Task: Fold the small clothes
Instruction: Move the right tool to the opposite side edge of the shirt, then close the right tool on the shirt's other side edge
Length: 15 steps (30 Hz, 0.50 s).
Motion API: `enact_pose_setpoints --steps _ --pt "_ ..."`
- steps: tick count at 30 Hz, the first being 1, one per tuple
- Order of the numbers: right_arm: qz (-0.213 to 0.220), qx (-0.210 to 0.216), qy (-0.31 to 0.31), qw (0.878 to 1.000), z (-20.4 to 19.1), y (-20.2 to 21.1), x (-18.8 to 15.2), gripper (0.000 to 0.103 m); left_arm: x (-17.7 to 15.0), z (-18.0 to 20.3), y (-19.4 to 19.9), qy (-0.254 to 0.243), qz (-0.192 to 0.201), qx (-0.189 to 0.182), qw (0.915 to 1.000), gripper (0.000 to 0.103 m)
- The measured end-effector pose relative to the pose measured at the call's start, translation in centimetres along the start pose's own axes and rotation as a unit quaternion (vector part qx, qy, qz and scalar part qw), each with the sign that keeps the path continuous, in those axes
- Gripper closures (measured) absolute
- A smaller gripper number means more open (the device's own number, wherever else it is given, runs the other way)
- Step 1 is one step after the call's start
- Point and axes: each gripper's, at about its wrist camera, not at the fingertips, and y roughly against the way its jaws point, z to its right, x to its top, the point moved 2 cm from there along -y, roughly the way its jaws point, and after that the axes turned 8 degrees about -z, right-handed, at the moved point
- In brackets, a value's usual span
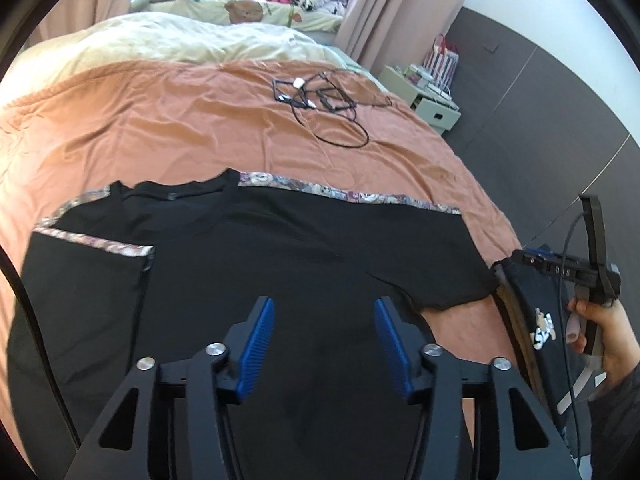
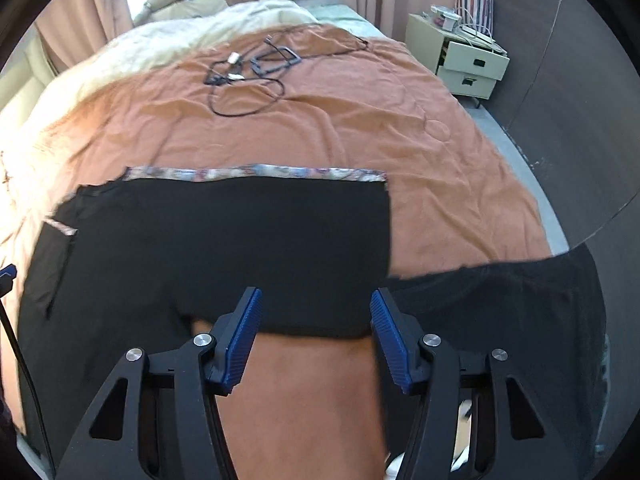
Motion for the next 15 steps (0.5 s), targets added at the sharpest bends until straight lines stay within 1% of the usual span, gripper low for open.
enact_pose_setpoints --steps 1,3,5,6,7,9,15 --pt "-0.009 -0.002 -0.002 1.0 0.2 -1.0 0.8 0.054 0.3 0.1 -0.9 -0.002 -0.004 -0.002 1.0 0.053" --pt "-0.029 -0.006 -0.007 1.0 0.4 -3.0 2.3 0.055 0.9 0.3 -2.8 -0.004 -0.015 -0.007 0.9998 0.054" --pt "-0.046 -0.016 -0.009 0.999 0.7 -5.1 3.6 0.06 1.3 0.5 -4.3 -0.007 -0.022 -0.006 0.9997 0.059" --pt "-0.055 -0.023 -0.012 0.998 0.9 -6.3 4.3 0.065 1.6 0.6 -5.1 -0.01 -0.026 -0.006 0.9996 0.061" --pt "-0.062 -0.028 -0.017 0.998 1.2 -7.4 5.0 0.066 1.8 0.6 -5.8 -0.011 -0.028 -0.006 0.9995 0.062" --pt "-0.072 -0.036 -0.03 0.996 1.9 -9.3 6.2 0.067 2.2 0.7 -7.2 -0.012 -0.033 -0.004 0.9994 0.063" --pt "-0.096 -0.065 -0.037 0.993 2.7 -13.4 8.1 0.067 3.0 0.4 -11.2 -0.013 -0.053 -0.004 0.9985 0.063"
